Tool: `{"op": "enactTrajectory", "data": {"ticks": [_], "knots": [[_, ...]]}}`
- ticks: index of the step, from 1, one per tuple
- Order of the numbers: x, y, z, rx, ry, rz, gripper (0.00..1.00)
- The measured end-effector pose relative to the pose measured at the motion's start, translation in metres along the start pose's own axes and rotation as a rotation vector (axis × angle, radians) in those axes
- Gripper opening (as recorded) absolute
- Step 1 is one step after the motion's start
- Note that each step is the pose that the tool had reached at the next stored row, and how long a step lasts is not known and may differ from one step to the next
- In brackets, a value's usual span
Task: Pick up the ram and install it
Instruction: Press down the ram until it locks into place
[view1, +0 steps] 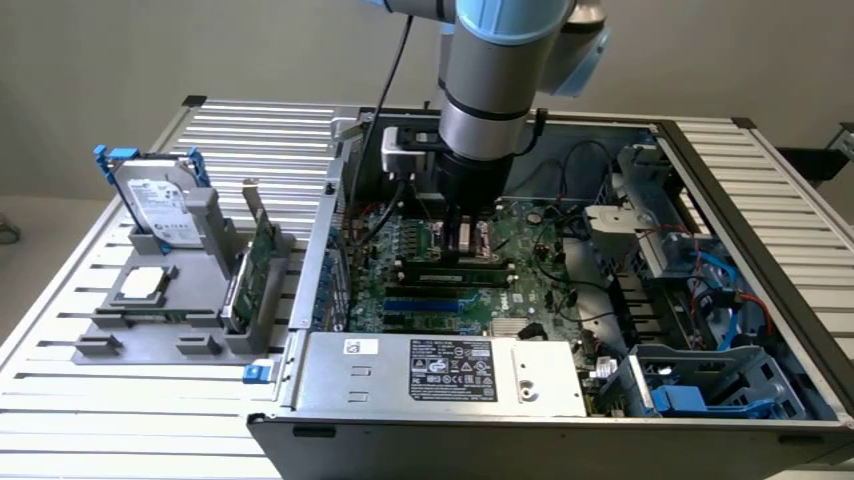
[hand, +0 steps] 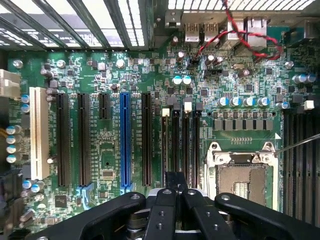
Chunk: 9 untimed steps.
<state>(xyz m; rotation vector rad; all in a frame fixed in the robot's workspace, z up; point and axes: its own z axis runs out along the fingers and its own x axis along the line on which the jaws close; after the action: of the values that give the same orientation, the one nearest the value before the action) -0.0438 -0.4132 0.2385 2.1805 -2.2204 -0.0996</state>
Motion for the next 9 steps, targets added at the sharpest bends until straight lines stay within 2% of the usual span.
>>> {"op": "enactTrajectory", "data": {"ticks": [2, 4, 9], "knots": [[0.0, -0.0001, -0.0055, -0.0015, 0.0001, 0.0, 0.11], [0.001, -0.0023, -0.0069, -0.0025, 0.0, 0.0, 0.11], [0.003, -0.0168, -0.0103, -0.0117, 0.0005, 0.0, 0.11]]}}
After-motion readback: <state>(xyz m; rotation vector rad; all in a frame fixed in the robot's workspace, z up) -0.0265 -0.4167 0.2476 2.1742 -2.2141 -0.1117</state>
